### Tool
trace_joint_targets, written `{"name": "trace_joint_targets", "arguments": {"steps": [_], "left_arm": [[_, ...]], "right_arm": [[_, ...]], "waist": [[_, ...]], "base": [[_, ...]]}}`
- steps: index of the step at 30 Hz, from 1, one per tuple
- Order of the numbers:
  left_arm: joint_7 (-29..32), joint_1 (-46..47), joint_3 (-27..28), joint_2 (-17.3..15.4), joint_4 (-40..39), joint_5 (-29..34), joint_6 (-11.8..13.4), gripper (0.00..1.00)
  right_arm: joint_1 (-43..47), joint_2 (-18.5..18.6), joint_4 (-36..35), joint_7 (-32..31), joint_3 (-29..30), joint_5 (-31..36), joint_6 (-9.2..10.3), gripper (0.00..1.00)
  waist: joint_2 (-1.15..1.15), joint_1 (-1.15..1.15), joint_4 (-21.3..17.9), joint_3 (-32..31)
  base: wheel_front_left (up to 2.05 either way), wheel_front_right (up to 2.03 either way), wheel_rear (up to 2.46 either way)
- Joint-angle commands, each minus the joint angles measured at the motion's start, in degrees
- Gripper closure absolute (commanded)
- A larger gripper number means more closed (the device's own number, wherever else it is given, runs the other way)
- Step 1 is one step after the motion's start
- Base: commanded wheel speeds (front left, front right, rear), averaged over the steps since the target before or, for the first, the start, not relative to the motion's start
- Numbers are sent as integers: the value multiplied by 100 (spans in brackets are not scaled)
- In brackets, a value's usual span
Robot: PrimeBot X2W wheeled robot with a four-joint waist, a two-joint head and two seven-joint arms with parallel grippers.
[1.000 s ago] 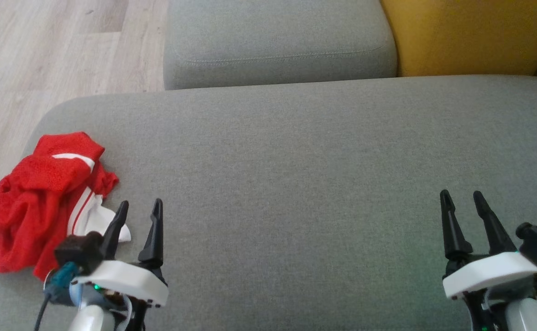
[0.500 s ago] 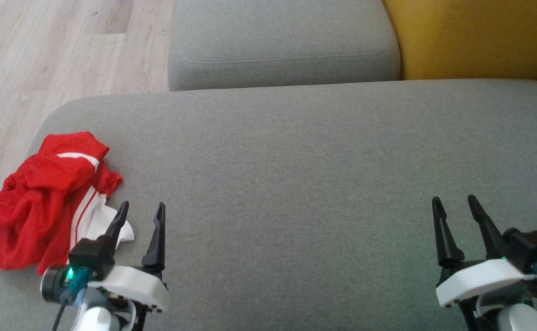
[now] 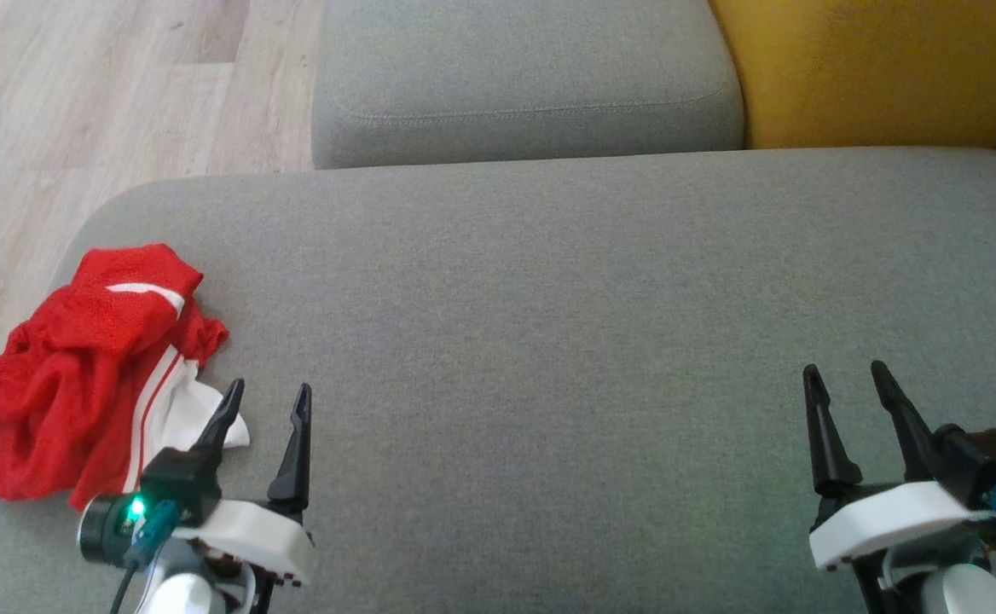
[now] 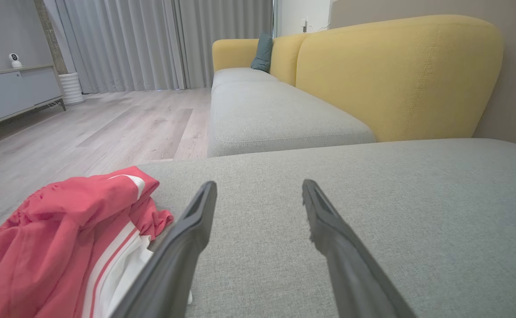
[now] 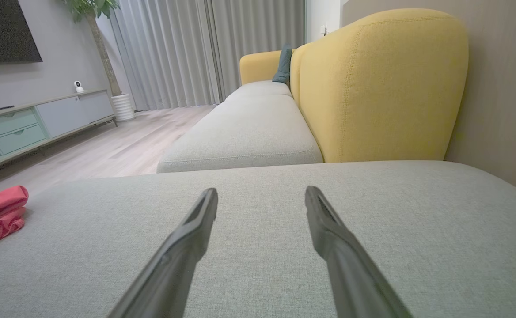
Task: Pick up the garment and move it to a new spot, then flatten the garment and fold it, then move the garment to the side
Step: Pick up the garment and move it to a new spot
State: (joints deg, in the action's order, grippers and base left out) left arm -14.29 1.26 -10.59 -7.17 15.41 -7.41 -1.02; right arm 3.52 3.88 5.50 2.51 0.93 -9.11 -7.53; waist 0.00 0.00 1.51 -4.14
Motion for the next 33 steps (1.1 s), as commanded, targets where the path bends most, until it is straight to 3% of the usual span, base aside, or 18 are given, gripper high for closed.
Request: {"name": "trace_joint_targets", "arguments": {"steps": [1,15,33], "left_arm": [[-71,228,200,-63,-146,-28,-6,0],[-71,286,237,-43,-91,-69,-13,0],[-71,356,508,-115,-180,-180,59,0]], "right_arm": [[-132,0,-189,27,-93,-41,4,0],[-110,-17,-214,-1,-54,-9,4,0],[-183,-60,-554,-148,-227,-96,4,0]], "waist": [[0,0,4,0],[0,0,204,7],[0,0,1799,105]], "base": [[0,0,0],[0,0,0],[0,0,0]]}}
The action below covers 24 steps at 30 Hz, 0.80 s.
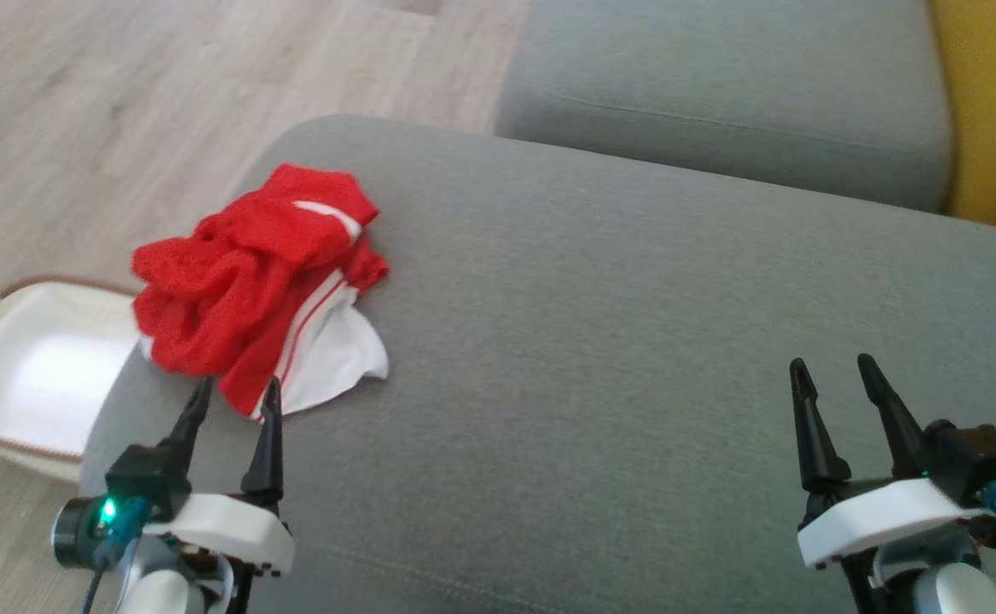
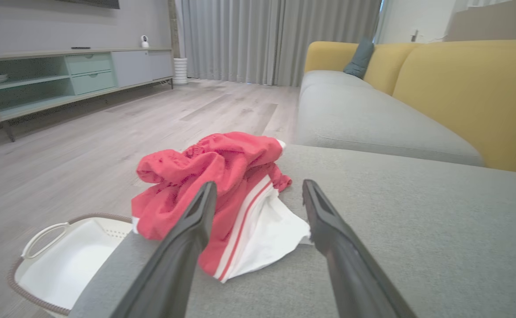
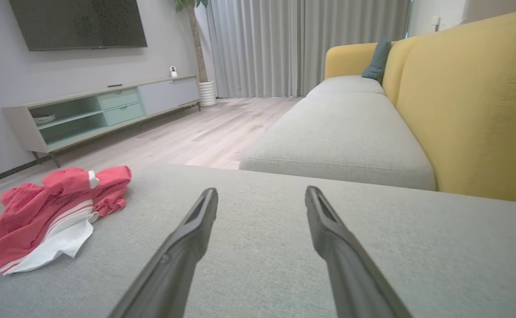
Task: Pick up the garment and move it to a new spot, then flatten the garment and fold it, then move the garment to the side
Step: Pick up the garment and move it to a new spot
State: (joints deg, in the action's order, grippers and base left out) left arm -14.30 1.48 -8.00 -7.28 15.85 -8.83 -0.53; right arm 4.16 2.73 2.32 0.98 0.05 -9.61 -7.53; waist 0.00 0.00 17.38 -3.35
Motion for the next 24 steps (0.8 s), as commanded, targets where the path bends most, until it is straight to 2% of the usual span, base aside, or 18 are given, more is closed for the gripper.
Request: {"name": "trace_joint_targets", "arguments": {"steps": [1,10,24], "left_arm": [[-70,331,266,-108,-235,-43,13,0],[-70,304,306,-120,-298,-52,-9,0],[-70,504,343,-17,-253,-129,-72,0]], "right_arm": [[-253,53,-240,1,-149,-44,4,0],[-291,33,-249,-13,-185,-46,4,0],[-382,31,-350,-120,-188,3,4,0]], "waist": [[0,0,278,28],[0,0,563,72],[0,0,488,397]], "base": [[0,0,0],[0,0,0],[0,0,0]]}}
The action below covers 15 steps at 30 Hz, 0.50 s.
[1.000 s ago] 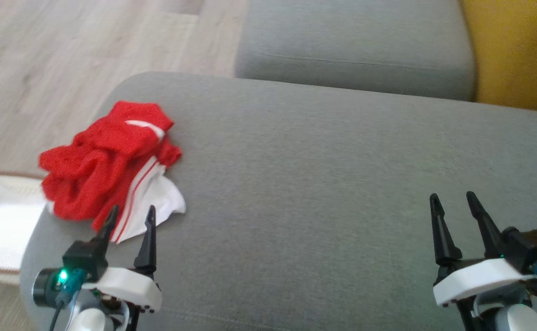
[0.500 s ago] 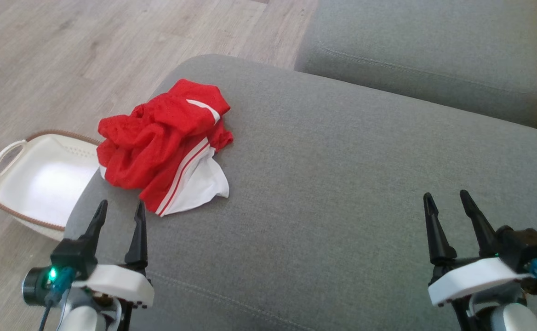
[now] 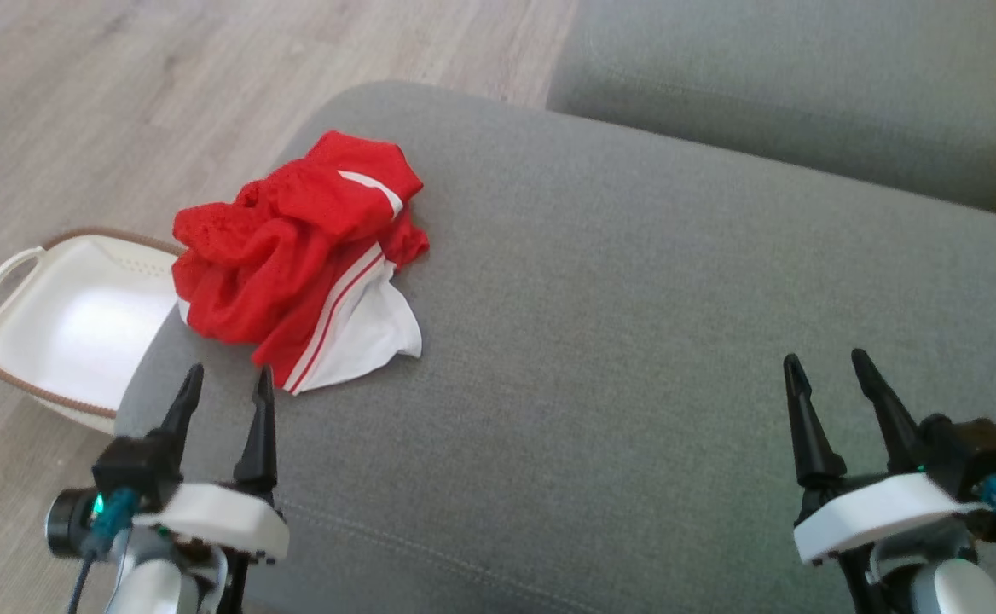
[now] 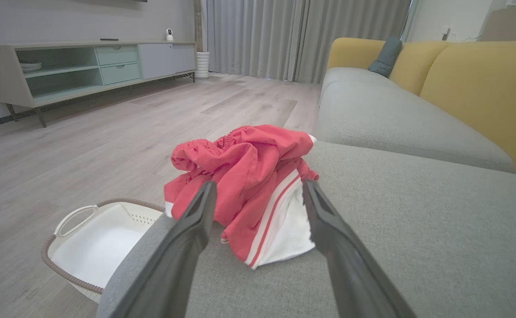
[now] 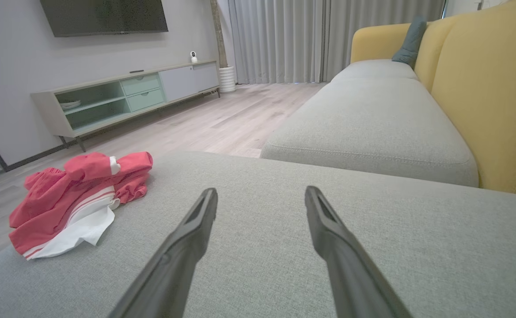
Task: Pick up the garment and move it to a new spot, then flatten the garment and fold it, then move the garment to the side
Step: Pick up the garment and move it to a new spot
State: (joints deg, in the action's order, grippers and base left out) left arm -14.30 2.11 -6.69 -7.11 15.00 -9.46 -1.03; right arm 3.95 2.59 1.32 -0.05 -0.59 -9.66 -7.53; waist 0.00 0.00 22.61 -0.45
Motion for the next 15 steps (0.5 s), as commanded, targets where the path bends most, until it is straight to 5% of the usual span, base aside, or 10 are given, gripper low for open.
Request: {"name": "trace_joint_targets", "arguments": {"steps": [1,15], "left_arm": [[-70,441,211,-33,-168,-65,-23,0],[353,2715,324,-75,1770,-551,-311,0]], "right_arm": [[-361,45,-250,-17,-124,8,4,0],[-1023,426,-913,-545,-21,170,4,0]], "waist": [[0,0,-35,107],[0,0,-383,1834]], "base": [[0,0,0],[0,0,0]]}}
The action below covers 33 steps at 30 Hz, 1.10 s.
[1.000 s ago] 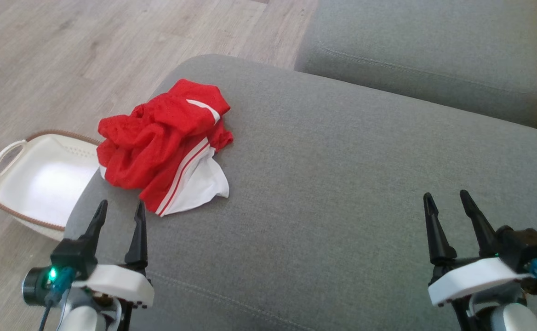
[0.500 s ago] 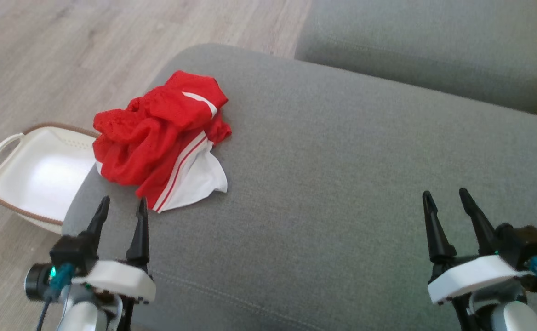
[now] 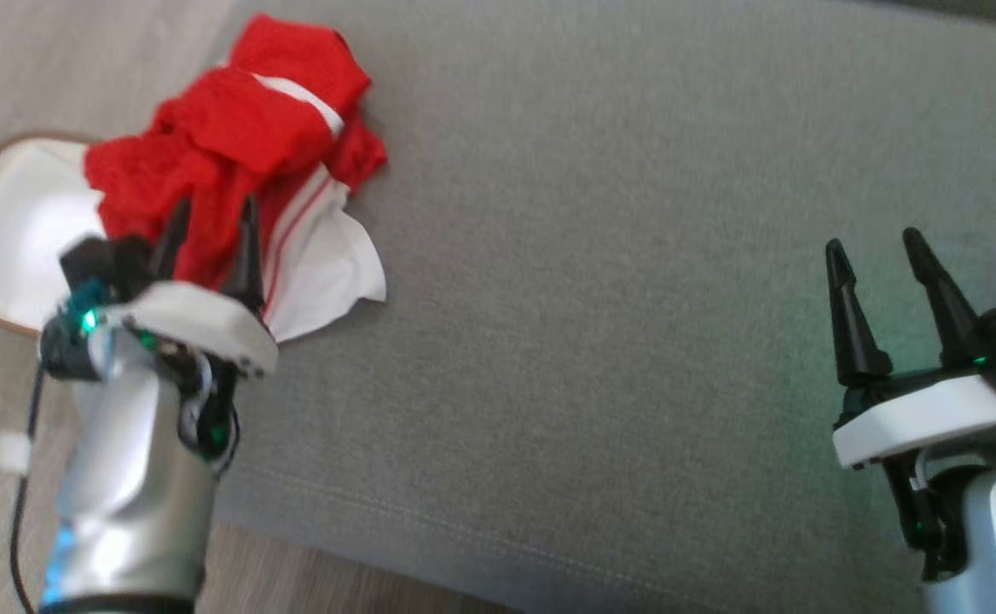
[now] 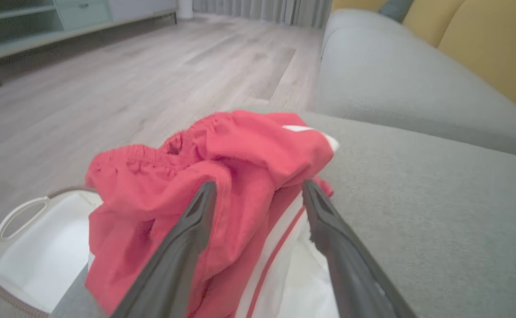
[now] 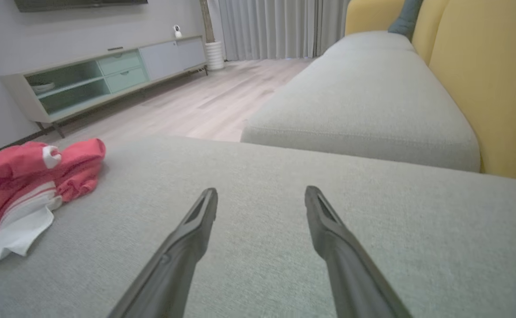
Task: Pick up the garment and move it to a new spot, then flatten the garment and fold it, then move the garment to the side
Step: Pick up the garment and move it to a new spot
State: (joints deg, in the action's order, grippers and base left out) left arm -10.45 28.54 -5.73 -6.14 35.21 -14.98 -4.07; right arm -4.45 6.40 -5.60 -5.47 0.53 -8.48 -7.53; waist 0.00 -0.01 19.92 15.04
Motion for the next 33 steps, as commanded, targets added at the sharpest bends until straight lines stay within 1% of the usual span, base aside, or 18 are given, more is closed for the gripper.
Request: {"name": "trace_joint_targets", "arguments": {"steps": [1,4,9,10,11,16,19,21,24,27,29,30,33], "left_arm": [[19,250,252,-205,-10,-36,-20,0],[237,734,329,-314,738,-124,-18,0],[537,1354,435,-432,1745,-265,19,0],[633,1537,435,-470,2044,-312,-27,80],[598,1617,424,-495,2135,-308,-37,100],[-111,1836,373,-638,2238,-174,78,100],[-346,1832,362,-724,2051,-99,143,100],[-414,1782,356,-770,1780,-41,186,100],[-446,1612,360,-854,1154,56,246,100],[-451,1289,362,-908,268,162,302,100],[-452,1002,332,-913,-310,215,329,100],[-452,1002,332,-913,-310,215,329,100],[-389,513,225,-900,-1161,284,373,100]], "right_arm": [[-212,60,-247,-22,-128,51,4,0],[-288,105,-305,-62,-145,58,4,0],[-349,146,-349,-110,-147,57,4,0],[-364,159,-355,-122,-141,55,4,0],[-374,165,-358,-128,-135,56,4,0],[-371,151,-312,-98,-82,57,4,0],[-295,91,-243,-34,-57,39,4,0],[-236,45,-196,22,-45,26,4,0],[-136,-34,-134,92,-36,4,4,0],[1,-117,-81,158,-13,-20,4,0],[108,-168,-50,189,-9,-37,4,0],[108,-168,-50,189,-9,-37,4,0],[284,-235,-26,219,-11,-66,4,0]], "waist": [[0,1,-132,361],[0,1,-176,528],[0,1,-197,669],[0,1,-200,698],[0,1,-199,708],[0,1,-184,558],[0,1,-180,303],[0,1,-177,90],[0,1,-196,-229],[0,1,-230,-579],[0,1,-277,-811],[0,1,-277,-811],[0,1,-395,-1131]], "base": [[0,0,0],[0,0,0],[0,0,0],[0,0,0],[0,0,0],[0,0,0],[0,0,0],[0,0,0],[0,0,0],[0,0,0],[0,0,0],[0,0,0],[0,0,0]]}}
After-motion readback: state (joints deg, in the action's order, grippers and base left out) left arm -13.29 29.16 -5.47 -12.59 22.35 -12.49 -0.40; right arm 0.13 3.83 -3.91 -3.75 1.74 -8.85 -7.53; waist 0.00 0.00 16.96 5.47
